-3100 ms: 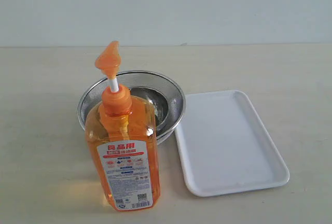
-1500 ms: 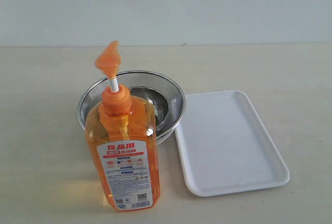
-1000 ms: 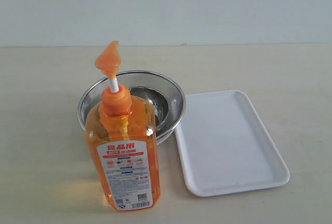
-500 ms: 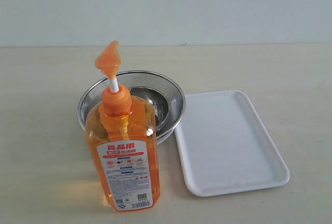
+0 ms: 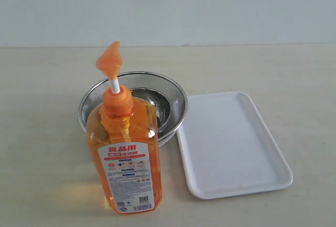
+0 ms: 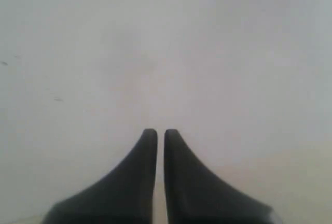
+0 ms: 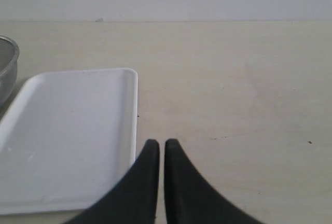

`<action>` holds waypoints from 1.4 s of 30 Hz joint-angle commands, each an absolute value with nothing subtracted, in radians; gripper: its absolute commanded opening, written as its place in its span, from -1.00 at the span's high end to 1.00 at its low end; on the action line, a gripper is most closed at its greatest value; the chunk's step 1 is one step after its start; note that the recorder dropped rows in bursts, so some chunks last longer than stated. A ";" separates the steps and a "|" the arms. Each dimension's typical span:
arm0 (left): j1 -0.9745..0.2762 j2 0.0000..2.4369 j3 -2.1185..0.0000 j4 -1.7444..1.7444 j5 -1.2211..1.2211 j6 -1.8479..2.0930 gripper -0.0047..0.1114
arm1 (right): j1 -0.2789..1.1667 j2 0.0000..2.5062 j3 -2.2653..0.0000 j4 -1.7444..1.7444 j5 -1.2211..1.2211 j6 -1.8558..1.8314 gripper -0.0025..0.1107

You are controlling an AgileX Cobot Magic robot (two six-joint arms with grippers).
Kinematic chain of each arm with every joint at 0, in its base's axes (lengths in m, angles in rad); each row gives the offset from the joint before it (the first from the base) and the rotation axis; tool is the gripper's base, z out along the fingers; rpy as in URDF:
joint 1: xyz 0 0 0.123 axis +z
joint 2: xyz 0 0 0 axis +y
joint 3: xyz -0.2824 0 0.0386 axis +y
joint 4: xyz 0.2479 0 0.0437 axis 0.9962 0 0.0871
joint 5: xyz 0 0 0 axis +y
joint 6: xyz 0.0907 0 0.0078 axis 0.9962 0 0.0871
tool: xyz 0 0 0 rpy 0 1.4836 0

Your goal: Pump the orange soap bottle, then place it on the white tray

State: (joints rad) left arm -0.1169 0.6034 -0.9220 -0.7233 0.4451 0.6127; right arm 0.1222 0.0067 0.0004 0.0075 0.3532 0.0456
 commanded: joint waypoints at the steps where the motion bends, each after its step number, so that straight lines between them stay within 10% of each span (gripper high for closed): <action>1: -0.127 0.701 -0.976 -1.056 0.663 0.964 0.84 | 0.119 0.000 0.000 0.008 0.348 0.046 0.93; 8: -0.127 0.750 -1.040 -1.127 0.993 1.160 0.84 | 0.119 0.000 0.000 0.008 0.348 0.046 0.93; 42: -0.080 0.729 -0.702 -1.041 0.740 1.213 0.84 | 0.119 0.000 0.000 0.008 0.336 0.046 0.93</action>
State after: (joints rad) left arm -0.0796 0.7430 -0.7193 -1.0615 0.7726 1.2319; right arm 0.1222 0.0067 0.0004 0.0075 0.3513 0.0456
